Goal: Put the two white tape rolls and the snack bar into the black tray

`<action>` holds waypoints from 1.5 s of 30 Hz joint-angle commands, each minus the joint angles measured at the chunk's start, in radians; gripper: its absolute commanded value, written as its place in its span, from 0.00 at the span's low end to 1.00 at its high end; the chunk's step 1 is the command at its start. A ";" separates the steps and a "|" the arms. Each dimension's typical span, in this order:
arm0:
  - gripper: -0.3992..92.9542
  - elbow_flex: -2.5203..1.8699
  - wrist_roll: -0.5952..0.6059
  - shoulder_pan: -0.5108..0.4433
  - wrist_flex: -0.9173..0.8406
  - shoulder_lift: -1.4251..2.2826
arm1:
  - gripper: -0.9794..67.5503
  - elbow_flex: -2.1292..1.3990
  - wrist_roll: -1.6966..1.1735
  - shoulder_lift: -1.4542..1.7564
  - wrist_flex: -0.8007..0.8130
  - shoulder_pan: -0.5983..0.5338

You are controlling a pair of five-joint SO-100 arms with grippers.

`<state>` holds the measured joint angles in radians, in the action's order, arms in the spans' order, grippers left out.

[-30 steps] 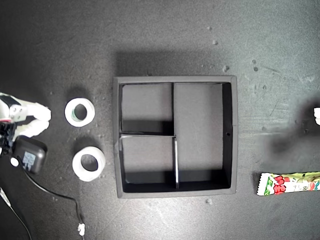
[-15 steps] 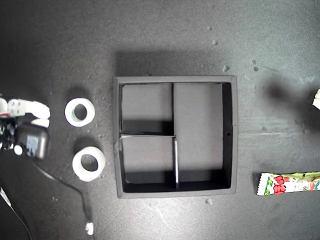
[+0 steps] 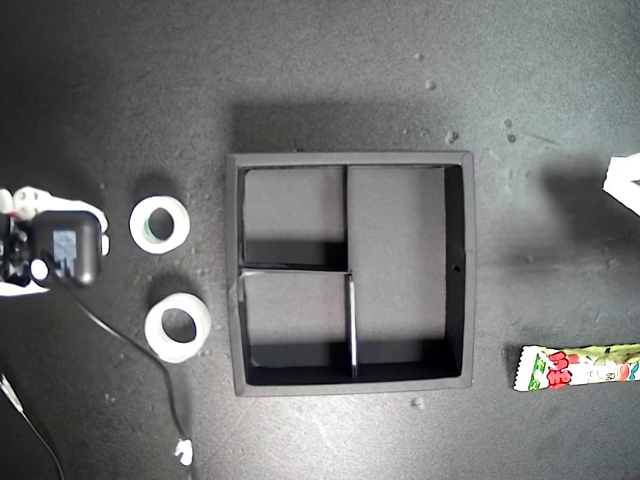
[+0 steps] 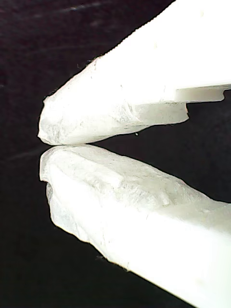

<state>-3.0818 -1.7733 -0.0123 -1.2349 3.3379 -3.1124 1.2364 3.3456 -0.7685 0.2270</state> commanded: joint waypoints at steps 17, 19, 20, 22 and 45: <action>0.10 0.278 0.383 0.101 0.172 0.020 | 0.07 0.379 0.146 -0.015 -0.025 -0.115; 0.11 0.307 0.405 0.078 0.206 -0.037 | 0.11 0.434 0.126 -0.028 -0.052 -0.130; 0.11 0.324 0.420 0.066 0.230 -0.074 | 0.12 0.462 0.118 -0.048 -0.058 -0.140; 0.11 0.376 0.454 0.044 0.281 -0.172 | 0.14 0.534 0.100 -0.132 -0.055 -0.160; 0.11 0.833 0.279 -0.141 0.307 -1.236 | 0.29 1.183 0.454 -1.114 -0.468 -0.683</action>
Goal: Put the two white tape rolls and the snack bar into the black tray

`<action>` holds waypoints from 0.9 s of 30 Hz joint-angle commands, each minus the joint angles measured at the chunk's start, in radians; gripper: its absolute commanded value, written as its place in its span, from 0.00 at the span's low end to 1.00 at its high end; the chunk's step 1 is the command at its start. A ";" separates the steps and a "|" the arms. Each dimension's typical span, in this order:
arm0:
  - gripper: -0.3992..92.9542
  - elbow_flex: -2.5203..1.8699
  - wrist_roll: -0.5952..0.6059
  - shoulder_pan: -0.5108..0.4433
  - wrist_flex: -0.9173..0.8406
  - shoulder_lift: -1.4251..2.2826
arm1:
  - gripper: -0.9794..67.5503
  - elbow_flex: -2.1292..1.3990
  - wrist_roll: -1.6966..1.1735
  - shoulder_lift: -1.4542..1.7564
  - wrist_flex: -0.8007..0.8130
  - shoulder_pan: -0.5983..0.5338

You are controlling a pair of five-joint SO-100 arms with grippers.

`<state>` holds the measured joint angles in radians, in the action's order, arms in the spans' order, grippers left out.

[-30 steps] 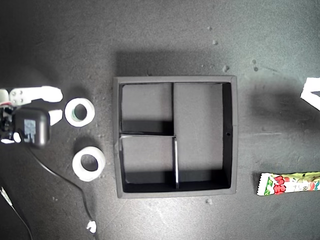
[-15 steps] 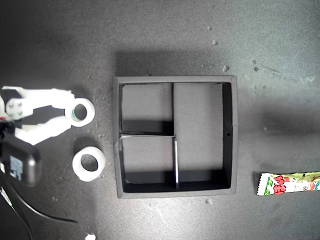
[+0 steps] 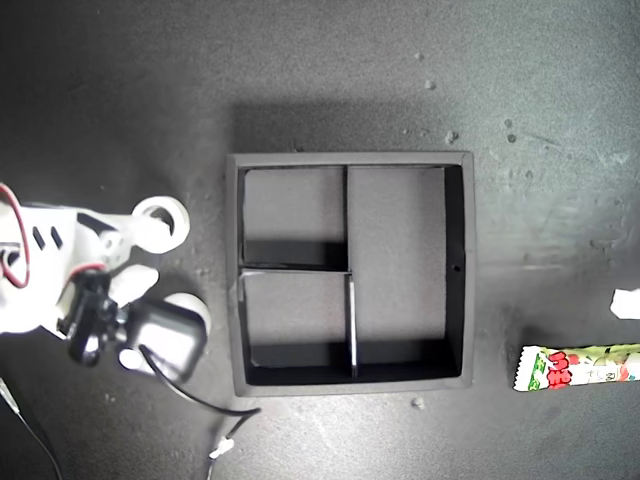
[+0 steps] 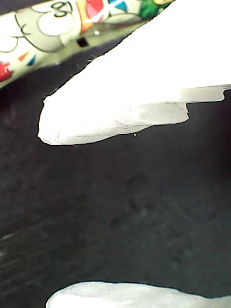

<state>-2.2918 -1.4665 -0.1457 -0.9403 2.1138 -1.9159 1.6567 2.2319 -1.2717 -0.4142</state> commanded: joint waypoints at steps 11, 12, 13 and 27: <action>0.15 0.049 0.009 0.031 0.058 -0.124 | 0.28 -0.147 0.077 -0.002 0.195 -0.124; 0.15 0.049 0.009 0.035 0.060 -0.135 | 0.28 -0.155 0.080 -0.002 0.206 -0.127; 0.15 0.049 0.006 0.040 0.061 -0.147 | 0.28 -0.163 0.084 -0.002 0.215 -0.129; 0.01 -0.038 -0.031 0.146 0.130 -0.160 | 0.36 -0.242 0.463 -0.127 0.279 -0.288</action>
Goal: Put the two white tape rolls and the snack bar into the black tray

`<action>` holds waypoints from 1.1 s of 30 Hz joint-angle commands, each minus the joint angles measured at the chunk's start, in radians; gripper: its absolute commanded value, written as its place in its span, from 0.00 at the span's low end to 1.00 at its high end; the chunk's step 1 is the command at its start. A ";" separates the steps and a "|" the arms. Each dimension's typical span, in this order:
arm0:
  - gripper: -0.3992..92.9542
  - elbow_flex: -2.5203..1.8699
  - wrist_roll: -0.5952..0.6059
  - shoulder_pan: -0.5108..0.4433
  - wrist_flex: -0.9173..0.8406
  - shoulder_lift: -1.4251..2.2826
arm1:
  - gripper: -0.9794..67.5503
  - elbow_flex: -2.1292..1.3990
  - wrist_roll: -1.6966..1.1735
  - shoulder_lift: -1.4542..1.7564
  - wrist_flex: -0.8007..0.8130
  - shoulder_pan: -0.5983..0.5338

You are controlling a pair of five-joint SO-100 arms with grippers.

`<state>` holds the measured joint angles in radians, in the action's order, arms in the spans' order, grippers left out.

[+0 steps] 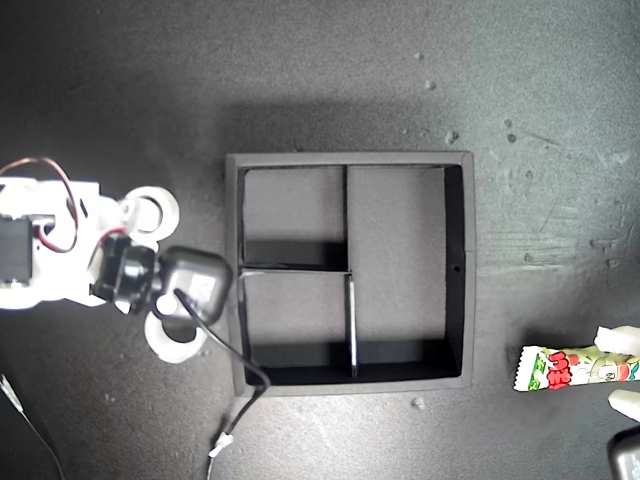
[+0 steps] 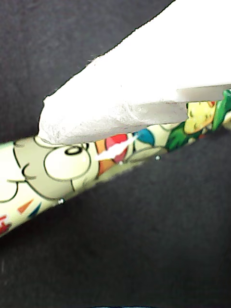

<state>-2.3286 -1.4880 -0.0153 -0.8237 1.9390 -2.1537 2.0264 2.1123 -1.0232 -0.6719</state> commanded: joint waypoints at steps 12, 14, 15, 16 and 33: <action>0.00 0.040 -0.023 0.008 0.008 -0.069 | 0.39 -0.106 0.310 -0.163 0.206 -0.078; 0.00 0.040 -0.026 0.003 0.006 -0.066 | 0.38 -0.124 0.330 -0.195 0.233 -0.077; 0.00 0.040 -0.026 0.000 0.003 -0.061 | 0.39 -0.132 0.342 -0.210 0.236 -0.077; 0.00 0.041 -0.026 -0.005 0.000 -0.055 | 0.38 -0.144 0.351 -0.219 0.238 -0.077; 0.00 0.167 0.137 -0.041 -0.141 0.264 | 0.01 0.100 -0.043 -0.222 -0.213 0.115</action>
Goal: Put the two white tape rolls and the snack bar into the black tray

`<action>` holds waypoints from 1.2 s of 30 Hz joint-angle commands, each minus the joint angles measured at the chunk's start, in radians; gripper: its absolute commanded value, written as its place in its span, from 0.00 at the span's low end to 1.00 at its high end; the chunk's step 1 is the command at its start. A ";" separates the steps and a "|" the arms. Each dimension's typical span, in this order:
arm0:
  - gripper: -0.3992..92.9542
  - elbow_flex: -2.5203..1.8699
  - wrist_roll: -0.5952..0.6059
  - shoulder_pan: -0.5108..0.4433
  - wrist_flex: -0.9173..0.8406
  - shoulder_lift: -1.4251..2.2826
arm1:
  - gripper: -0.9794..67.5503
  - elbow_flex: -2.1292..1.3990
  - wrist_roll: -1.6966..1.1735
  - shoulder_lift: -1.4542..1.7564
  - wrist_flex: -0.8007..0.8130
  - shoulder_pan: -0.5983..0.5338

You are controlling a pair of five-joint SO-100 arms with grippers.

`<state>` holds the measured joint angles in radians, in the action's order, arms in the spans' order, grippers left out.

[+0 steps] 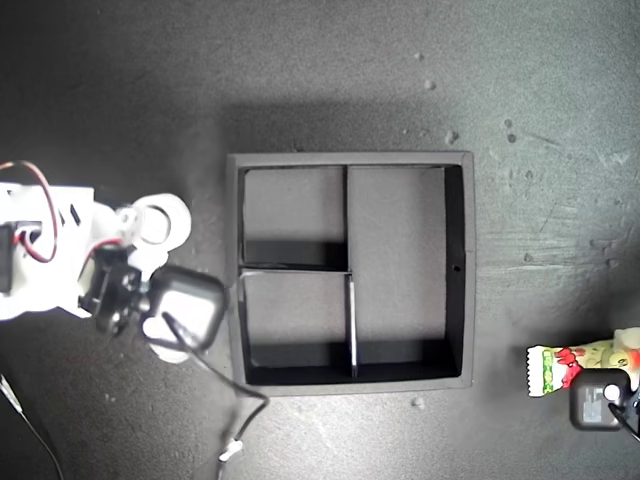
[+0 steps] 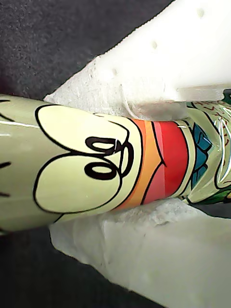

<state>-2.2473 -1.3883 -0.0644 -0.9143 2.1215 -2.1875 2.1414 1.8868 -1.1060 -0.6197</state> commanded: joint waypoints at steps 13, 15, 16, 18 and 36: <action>0.00 0.388 0.084 -0.080 -0.146 0.037 | 0.01 0.528 -1.276 -0.063 -0.112 0.339; 0.00 0.433 0.066 -0.104 -0.137 -0.026 | 0.02 0.618 -1.433 -0.143 -0.086 0.359; 0.00 0.453 0.054 -0.117 -0.127 -0.058 | 0.03 0.681 -1.500 -0.198 -0.083 0.367; 0.00 0.494 0.032 -0.140 -0.110 -0.124 | 0.07 0.830 -1.592 -0.334 -0.094 0.387; 0.00 0.893 -0.029 -0.230 -0.094 -0.632 | 0.05 1.443 -1.772 -0.726 -0.127 0.457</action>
<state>-1.4373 -1.4021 -0.2838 -1.0262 1.5186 -0.7609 0.3774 1.1536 -1.2778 -0.1779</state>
